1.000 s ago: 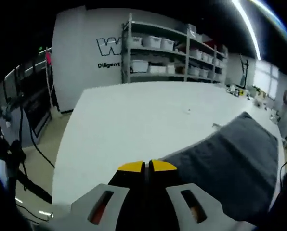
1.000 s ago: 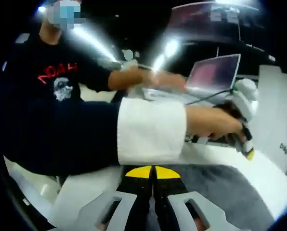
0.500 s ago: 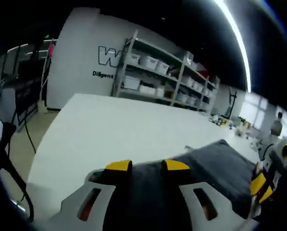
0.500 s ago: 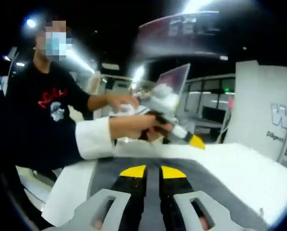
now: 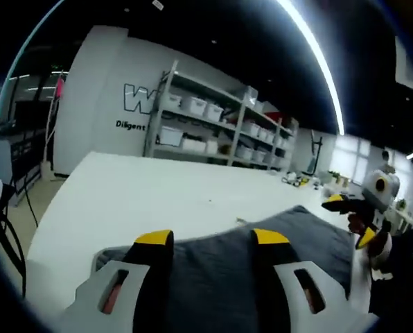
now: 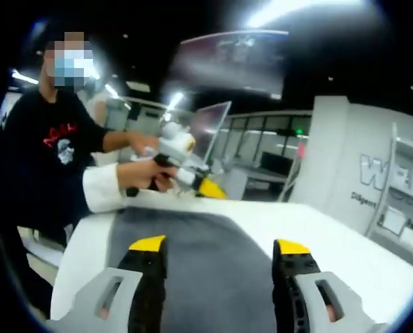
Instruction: Open the folded towel by lifting each exposed corner and separating the folded layers until the towel lies flat within the target outline without major curled edges
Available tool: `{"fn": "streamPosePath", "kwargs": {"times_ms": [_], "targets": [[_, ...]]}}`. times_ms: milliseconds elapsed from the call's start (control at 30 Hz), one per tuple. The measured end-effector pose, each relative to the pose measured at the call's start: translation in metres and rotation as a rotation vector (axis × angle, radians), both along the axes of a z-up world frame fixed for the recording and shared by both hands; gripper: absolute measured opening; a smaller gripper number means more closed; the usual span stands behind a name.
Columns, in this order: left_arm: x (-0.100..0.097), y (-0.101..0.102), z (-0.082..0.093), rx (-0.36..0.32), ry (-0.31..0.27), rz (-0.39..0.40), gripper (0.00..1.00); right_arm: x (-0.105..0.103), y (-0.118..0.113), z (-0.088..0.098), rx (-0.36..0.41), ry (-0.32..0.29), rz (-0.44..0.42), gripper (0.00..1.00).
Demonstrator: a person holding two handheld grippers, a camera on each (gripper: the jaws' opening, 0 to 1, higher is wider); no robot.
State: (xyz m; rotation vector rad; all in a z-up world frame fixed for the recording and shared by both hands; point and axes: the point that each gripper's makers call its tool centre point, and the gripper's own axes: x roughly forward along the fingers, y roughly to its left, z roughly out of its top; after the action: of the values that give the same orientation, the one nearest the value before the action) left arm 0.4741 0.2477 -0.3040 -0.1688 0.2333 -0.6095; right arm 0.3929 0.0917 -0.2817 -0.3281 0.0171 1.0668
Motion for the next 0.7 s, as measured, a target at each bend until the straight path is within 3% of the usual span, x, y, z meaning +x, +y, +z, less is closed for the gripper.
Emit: {"fn": "streamPosePath", "kwargs": {"times_ms": [100, 433, 533, 567, 700], "targets": [[-0.001, -0.001, 0.005, -0.012, -0.015, -0.001, 0.58, 0.003, -0.022, 0.002, -0.001, 0.004, -0.051, 0.70], [-0.021, -0.027, 0.025, 0.018, -0.093, -0.055, 0.84, 0.002, -0.097, 0.007, 0.041, 0.028, -0.138, 0.77], [-0.025, -0.031, 0.030, 0.007, -0.096, -0.058, 0.89, 0.006, -0.121, 0.009, 0.074, 0.054, -0.197, 0.79], [-0.029, -0.034, 0.031, -0.002, -0.095, -0.063, 0.89, 0.009, -0.133, 0.013, 0.092, 0.025, -0.235, 0.79], [-0.041, -0.046, 0.022, 0.014, -0.063, -0.087, 0.95, 0.005, -0.153, 0.008, 0.081, 0.060, -0.225, 0.75]]}}
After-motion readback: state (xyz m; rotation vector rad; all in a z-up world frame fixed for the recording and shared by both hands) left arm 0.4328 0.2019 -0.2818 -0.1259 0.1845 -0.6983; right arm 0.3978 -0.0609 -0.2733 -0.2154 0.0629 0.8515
